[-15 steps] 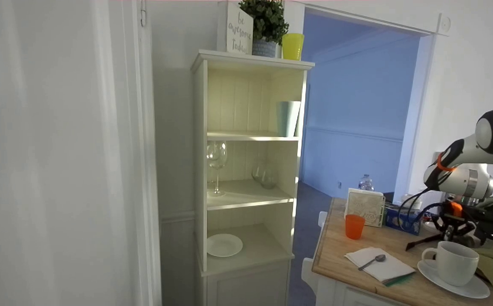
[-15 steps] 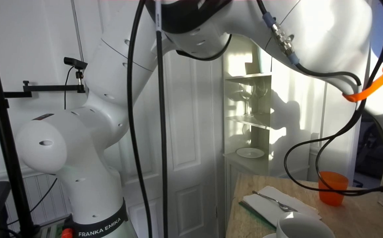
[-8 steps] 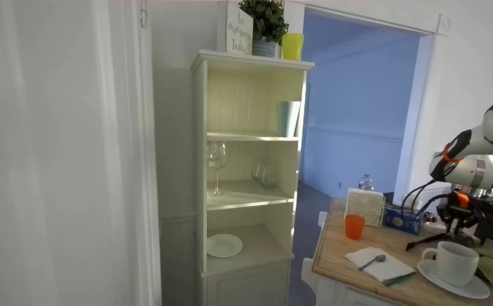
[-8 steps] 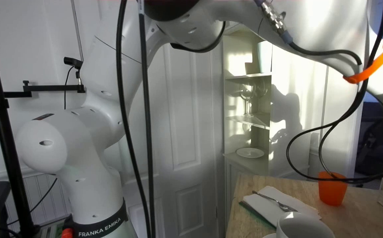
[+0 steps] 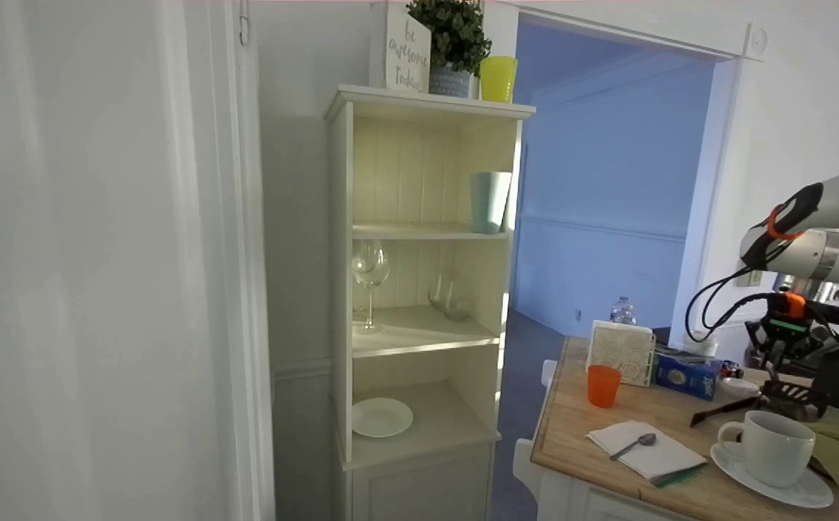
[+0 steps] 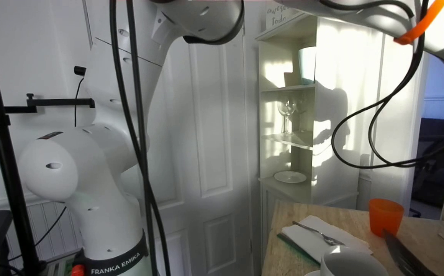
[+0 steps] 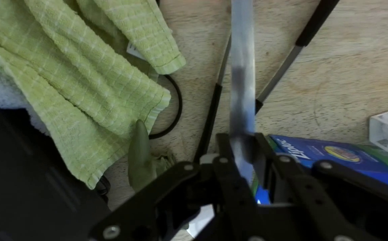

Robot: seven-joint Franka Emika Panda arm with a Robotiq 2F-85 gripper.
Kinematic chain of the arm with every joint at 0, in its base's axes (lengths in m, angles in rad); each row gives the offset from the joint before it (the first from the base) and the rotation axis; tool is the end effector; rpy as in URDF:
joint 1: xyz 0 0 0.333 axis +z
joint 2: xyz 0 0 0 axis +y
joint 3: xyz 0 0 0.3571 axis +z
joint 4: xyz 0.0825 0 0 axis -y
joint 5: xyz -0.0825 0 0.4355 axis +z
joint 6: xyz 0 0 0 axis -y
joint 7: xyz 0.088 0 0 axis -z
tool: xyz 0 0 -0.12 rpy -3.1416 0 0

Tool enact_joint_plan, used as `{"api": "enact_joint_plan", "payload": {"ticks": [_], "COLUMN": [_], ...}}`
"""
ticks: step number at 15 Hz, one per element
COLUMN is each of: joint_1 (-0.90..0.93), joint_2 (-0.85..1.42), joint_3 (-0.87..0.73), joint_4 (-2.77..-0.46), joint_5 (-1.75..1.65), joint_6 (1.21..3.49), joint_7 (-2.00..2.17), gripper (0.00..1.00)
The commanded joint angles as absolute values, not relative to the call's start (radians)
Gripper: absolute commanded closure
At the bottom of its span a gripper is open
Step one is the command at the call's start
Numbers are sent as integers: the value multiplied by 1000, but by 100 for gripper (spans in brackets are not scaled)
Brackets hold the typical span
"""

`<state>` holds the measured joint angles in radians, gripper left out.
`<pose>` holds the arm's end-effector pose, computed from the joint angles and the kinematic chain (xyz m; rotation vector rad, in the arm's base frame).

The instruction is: Move the spatula to the left

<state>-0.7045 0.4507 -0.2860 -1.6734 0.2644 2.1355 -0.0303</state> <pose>0.4326 -0.5930 0.3523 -2.6384 1.5625 -0.1229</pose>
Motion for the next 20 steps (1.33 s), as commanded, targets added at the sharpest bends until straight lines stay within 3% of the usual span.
{"api": "enact_joint_plan", "payload": {"ticks": [1,6,20], "joint_1": [-676,-605,-502], "joint_2": [434,475,516], "joint_3": [-299,-337,-376], "joint_4": [-1612,-1530,-1557], "joint_5": [272,274,347], "joint_6": [2010,1960,2100], "joint_7": [100,452,1135], "gripper": [89,92,93]}}
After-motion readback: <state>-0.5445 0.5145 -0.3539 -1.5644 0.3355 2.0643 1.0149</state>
